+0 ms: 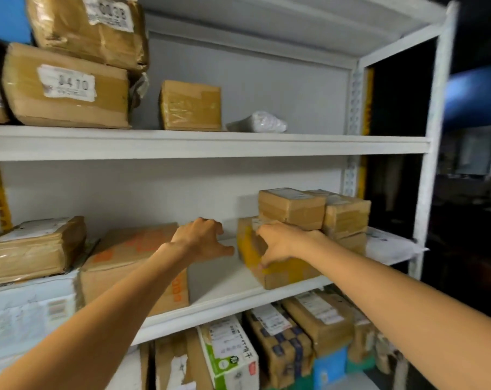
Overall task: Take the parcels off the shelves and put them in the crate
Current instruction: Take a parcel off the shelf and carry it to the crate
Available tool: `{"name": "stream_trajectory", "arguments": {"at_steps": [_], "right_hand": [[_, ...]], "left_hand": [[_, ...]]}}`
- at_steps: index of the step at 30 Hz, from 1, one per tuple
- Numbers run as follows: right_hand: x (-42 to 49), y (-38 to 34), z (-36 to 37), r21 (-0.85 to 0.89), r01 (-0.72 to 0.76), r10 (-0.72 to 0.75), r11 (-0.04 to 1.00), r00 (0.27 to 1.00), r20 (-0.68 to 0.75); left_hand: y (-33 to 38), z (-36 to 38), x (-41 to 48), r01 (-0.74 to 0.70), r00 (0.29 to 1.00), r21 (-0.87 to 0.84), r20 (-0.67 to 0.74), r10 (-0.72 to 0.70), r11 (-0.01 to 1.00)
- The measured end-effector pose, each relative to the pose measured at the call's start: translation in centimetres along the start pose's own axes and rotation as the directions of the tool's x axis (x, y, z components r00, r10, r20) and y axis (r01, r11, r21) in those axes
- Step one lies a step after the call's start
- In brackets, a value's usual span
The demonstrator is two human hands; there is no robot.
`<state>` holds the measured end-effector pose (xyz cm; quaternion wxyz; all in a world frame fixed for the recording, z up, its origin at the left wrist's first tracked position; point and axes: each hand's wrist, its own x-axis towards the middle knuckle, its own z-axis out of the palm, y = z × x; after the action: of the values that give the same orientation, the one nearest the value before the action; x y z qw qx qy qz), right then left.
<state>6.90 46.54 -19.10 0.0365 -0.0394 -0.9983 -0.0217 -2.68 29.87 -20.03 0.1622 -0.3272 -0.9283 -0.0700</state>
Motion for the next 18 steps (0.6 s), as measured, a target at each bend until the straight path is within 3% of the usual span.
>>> {"name": "stream_trajectory", "arguments": {"at_steps": [7,12,18], "right_hand": [[-1.7,8.1,-0.9,0.029,-0.084,0.086,0.996,0.994,-0.070],[-1.9,13.9,-1.8,0.045,-0.061,0.066,0.997,0.992,-0.108],[-1.1,20.2,-3.8,0.048,-0.004,0.013,0.999,0.983,-0.180]], "left_hand": [[5.8,1.4,2.3,-0.025,0.999,0.003,0.039,0.025,1.000],[9.2,0.9,5.1,0.043,0.999,0.010,0.011,-0.043,0.999],[12.9,1.0,9.1,0.178,0.984,-0.103,-0.006,-0.179,0.979]]}}
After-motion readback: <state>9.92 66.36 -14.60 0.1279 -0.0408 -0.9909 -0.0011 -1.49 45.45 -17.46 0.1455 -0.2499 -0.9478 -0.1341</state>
